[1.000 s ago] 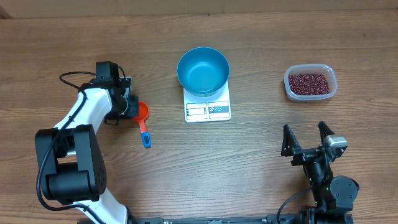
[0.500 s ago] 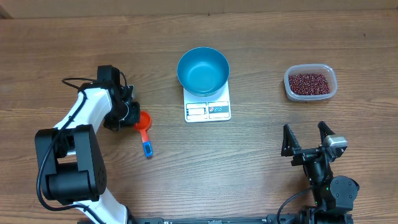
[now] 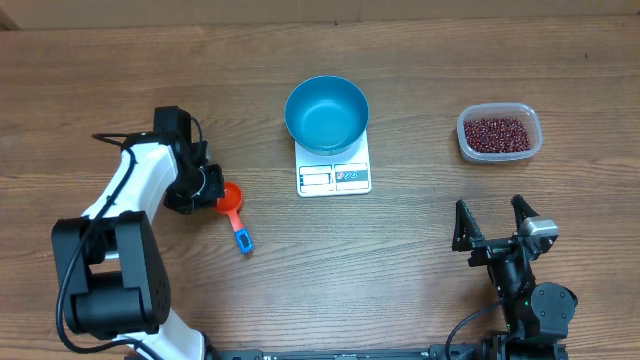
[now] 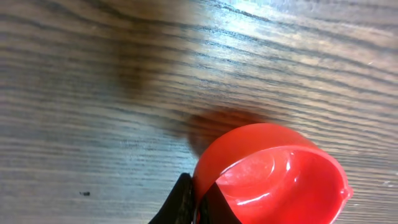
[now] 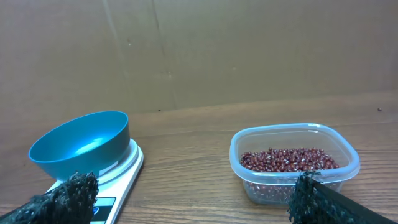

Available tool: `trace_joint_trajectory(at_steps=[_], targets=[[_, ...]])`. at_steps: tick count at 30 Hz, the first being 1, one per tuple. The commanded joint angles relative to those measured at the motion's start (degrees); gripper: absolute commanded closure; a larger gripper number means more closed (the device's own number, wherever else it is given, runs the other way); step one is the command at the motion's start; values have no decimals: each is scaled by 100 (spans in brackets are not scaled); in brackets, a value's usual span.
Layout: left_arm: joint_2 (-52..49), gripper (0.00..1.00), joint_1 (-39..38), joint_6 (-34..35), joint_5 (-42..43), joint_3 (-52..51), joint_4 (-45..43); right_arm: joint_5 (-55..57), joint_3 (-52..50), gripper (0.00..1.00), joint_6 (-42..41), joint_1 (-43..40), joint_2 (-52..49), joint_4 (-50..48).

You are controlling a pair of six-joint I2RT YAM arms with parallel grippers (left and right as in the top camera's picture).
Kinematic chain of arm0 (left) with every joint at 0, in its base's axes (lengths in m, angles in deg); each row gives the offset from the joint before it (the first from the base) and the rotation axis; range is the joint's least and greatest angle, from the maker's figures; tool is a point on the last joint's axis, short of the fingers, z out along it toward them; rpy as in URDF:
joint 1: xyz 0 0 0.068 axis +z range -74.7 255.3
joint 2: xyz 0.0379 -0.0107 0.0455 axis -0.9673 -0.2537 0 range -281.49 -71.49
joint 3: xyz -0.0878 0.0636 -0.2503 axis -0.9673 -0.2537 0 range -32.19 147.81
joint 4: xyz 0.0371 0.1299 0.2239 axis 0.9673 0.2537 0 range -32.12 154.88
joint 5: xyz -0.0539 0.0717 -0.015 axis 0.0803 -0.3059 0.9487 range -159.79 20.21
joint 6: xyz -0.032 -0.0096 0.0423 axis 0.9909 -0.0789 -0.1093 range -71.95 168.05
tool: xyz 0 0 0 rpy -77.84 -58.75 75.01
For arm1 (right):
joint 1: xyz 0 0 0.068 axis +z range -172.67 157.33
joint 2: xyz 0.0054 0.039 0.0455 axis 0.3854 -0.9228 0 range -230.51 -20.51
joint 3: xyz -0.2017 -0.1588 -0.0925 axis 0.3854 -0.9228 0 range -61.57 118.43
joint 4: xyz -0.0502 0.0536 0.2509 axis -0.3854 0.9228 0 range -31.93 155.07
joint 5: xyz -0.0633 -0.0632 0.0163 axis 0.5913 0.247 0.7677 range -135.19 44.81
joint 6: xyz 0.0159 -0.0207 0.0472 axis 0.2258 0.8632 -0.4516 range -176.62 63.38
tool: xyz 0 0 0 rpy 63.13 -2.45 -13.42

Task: Scoop item into bowl and weigh 150g on scale
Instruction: 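Close the left gripper on the cup rim and lift it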

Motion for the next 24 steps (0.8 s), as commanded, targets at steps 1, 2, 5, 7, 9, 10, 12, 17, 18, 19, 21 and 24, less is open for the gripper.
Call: trace_joint_trajectory(at_steps=[1,2,5,7,9,10,12,17,18,19,21,24], targets=[[190,96,-37,527,216,-24,42,55,-59,0,2,-7,68,-31],[190,96,-37,533,275,-24,42,55,-59,0,2,-7,68,-31],[190,96,-39,581,367,-24,39,55,-59,0,4,-7,68,-31],[190,96,-37,706,365,-24,39,55,-59,0,2,-7,68,-31],[190,96,-37,872,367,-24,42,55,-59,0,4,-7,68,-31],[190,96,-37,957,365,-24,42,55,-59,0,2,-7,68,-31],[190,96,-37,1167,365,-24,39,55,-59,0,2,-7,68,-31],[190,96,-37,1497,363,-24,9,55,-59,0,2,-7,68,-31],[190,96,-37,1504,363,-24,0,55,-59,0,2,-7,68,-31],[190,96,-37,1512,361,-24,-4,55,-59,0,2,-7,68,-31],[190,96,-37,1512,363,-24,-2,55,-59,0,2,-7,68,-31],[190,96,-39,1510,337,-24,2,55,-59,0,4,-7,68,-31]])
